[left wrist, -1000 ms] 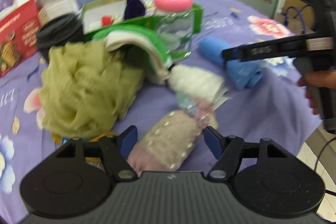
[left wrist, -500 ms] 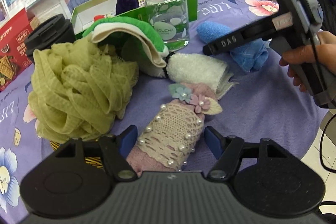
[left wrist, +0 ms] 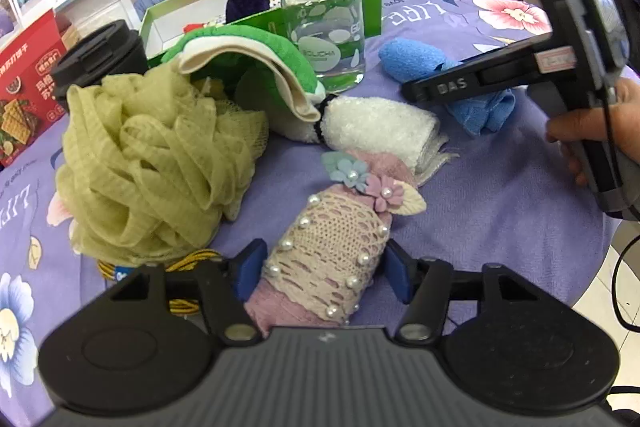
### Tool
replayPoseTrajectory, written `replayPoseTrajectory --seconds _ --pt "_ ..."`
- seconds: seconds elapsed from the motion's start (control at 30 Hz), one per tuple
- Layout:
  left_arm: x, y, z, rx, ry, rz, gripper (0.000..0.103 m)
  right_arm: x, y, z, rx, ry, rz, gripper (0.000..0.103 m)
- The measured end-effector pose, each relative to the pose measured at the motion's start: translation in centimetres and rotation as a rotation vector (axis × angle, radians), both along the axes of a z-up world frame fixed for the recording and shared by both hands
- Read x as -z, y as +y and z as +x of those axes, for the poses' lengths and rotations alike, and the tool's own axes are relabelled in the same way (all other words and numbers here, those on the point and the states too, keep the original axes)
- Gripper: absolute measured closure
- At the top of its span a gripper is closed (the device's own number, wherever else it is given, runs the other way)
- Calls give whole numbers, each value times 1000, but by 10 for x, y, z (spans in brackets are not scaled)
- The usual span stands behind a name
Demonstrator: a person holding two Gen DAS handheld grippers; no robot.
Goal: Organize soft objects
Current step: 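Grasp the blue towel with the right gripper while the left grasps the pearl lace pouch, then carry the towel and pouch into the green box and open both grippers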
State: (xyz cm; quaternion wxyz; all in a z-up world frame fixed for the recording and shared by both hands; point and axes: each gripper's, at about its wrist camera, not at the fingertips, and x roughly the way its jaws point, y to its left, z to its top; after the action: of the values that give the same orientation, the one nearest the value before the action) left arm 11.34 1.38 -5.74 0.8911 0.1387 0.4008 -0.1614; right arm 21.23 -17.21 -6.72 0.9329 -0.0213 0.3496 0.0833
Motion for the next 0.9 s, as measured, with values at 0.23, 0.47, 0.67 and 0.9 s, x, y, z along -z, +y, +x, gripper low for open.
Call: replayPoseTrajectory --seconds 0.23,0.47,0.67,0.9 --pt "-23 8 -9 -23 31 -101 47 -18 -16 -20 -4 -11 61 93" --pt "-50 17 -26 -27 -9 -166 47 -38 -26 -46 14 -86 77 93" --pt "-58 25 -28 -48 18 -206 47 -44 -28 -51 11 -105 88 93" --pt "-84 27 5 -48 44 -213 47 -53 -32 -43 8 -106 117 93"
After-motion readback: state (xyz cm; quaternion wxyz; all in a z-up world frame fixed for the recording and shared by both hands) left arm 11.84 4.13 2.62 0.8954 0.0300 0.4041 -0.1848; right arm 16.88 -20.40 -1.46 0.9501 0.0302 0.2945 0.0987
